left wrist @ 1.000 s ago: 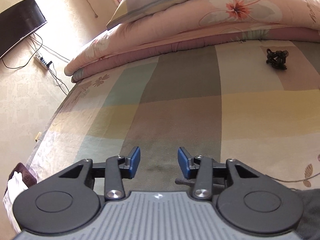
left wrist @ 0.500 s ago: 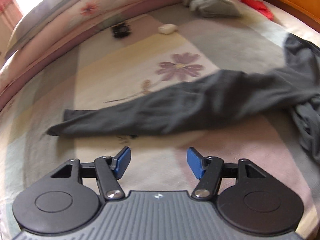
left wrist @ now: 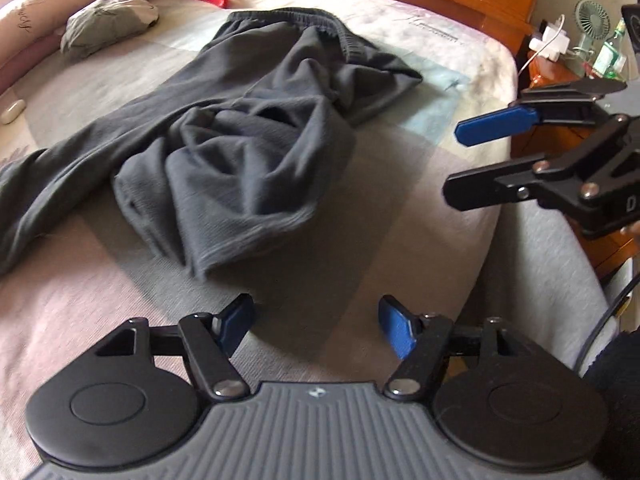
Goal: Fold clothes
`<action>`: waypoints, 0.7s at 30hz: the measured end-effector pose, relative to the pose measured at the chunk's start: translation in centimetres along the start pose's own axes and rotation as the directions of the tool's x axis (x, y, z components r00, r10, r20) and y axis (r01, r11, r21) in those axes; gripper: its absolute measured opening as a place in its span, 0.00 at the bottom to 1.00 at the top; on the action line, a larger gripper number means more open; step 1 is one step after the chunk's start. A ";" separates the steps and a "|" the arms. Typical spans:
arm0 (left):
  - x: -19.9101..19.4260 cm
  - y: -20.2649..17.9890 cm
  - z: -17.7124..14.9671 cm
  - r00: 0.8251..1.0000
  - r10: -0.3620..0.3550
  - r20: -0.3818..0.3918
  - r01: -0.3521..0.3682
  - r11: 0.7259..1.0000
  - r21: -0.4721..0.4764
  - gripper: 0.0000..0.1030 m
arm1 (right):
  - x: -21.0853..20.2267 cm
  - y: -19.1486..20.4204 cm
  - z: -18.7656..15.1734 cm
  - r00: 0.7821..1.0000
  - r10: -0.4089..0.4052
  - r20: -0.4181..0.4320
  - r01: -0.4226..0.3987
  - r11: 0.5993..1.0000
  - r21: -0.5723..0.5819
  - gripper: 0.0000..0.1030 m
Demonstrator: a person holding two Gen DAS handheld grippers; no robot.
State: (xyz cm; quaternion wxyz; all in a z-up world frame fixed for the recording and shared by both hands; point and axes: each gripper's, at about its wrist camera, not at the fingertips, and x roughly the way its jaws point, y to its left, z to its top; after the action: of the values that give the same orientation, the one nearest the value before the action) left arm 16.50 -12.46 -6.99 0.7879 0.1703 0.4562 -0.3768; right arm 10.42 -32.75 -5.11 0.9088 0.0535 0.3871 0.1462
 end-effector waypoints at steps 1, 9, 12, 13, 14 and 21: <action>0.1 -0.2 0.5 1.000 -0.027 0.010 0.027 1.000 0.002 0.67 | -0.1 -0.5 -0.1 1.000 -0.012 0.003 0.012 1.000 0.008 0.76; -0.6 3.8 6.0 0.983 0.040 0.181 -0.017 0.992 -0.128 0.67 | 0.4 -4.1 -0.7 0.999 -0.041 -0.010 0.041 0.994 0.098 0.76; -0.2 6.6 7.9 0.978 0.081 0.190 -0.045 0.982 -0.183 0.70 | 1.0 -4.3 -0.5 1.000 -0.027 -0.015 0.028 0.995 0.097 0.76; 0.0 7.4 8.5 0.977 0.098 0.190 -0.060 0.979 -0.193 0.70 | 1.2 -4.3 -0.4 1.000 -0.023 -0.015 0.024 0.995 0.098 0.76; 0.3 8.0 9.0 0.976 0.116 0.186 -0.080 0.978 -0.191 0.70 | 1.4 -4.4 -0.3 1.000 -0.019 -0.017 0.020 0.995 0.098 0.76; 3.6 12.5 11.6 0.971 0.198 0.131 -0.163 0.958 -0.237 0.72 | 2.6 -4.8 0.2 0.999 -0.007 -0.032 0.010 0.995 0.102 0.76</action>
State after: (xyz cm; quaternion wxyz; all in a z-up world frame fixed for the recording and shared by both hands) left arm 33.78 -12.92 -4.95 0.8660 0.0919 0.4166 -0.2611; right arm 13.37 -36.48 -7.75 0.8993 0.0958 0.4084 0.1234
